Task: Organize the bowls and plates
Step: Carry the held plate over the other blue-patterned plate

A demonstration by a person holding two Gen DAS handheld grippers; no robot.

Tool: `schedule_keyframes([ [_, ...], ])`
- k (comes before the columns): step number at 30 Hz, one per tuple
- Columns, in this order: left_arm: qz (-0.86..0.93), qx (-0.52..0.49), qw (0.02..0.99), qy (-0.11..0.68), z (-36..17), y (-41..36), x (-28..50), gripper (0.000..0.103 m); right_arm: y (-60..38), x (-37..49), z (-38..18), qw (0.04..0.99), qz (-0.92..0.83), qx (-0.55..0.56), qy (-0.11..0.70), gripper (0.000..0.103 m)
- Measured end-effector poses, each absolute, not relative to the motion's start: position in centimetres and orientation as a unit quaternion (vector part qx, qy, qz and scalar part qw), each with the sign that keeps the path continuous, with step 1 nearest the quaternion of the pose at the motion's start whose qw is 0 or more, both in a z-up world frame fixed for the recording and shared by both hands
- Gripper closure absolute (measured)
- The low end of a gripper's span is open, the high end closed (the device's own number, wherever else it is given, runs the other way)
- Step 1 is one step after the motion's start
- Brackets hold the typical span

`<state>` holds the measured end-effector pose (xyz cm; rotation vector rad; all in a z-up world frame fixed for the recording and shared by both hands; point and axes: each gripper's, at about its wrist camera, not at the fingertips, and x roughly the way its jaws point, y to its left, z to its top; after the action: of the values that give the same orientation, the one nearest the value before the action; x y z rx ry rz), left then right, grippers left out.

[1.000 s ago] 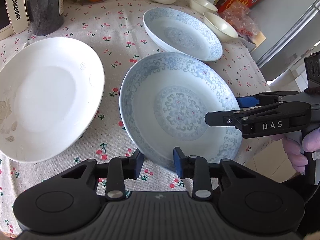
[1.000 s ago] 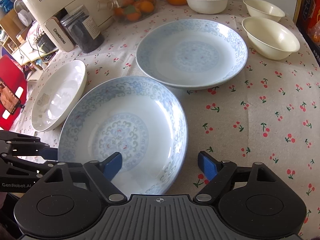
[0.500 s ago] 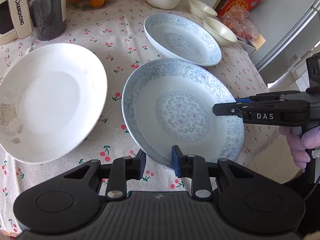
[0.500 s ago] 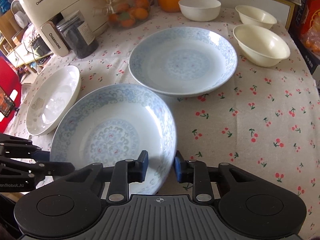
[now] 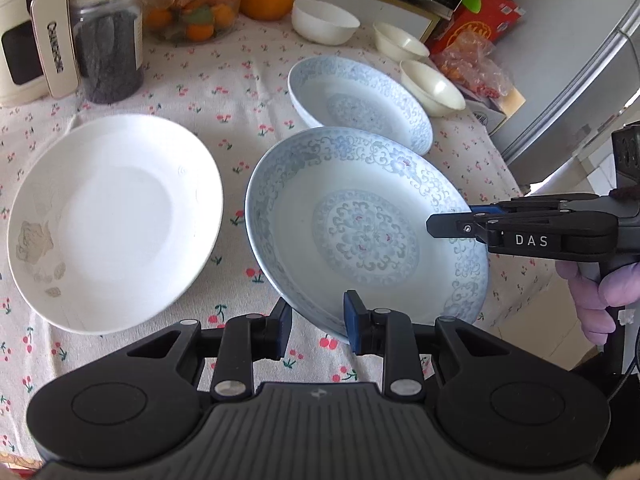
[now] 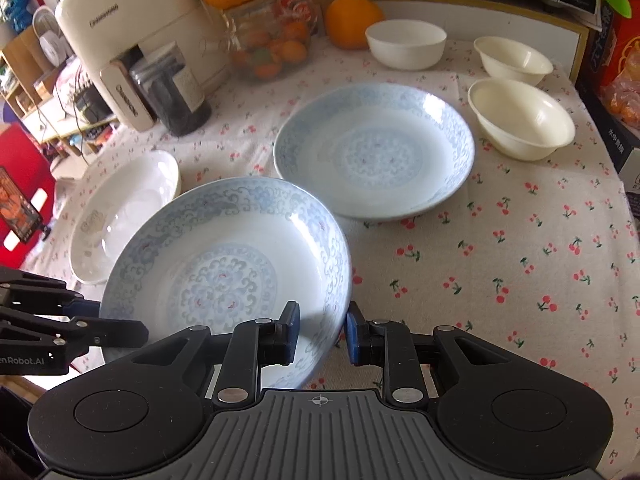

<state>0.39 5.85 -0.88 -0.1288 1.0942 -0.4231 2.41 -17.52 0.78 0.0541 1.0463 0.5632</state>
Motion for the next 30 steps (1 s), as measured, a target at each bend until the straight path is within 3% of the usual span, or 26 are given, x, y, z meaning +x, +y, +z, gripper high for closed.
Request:
schedule_keyframes([
  [30, -0.191, -0.069, 0.855, 0.477, 0.5, 2.3, 5.8, 0.078, -20.5, 9.0, 2.5, 0.857, 0.192, 0.084, 0.471, 0.08],
])
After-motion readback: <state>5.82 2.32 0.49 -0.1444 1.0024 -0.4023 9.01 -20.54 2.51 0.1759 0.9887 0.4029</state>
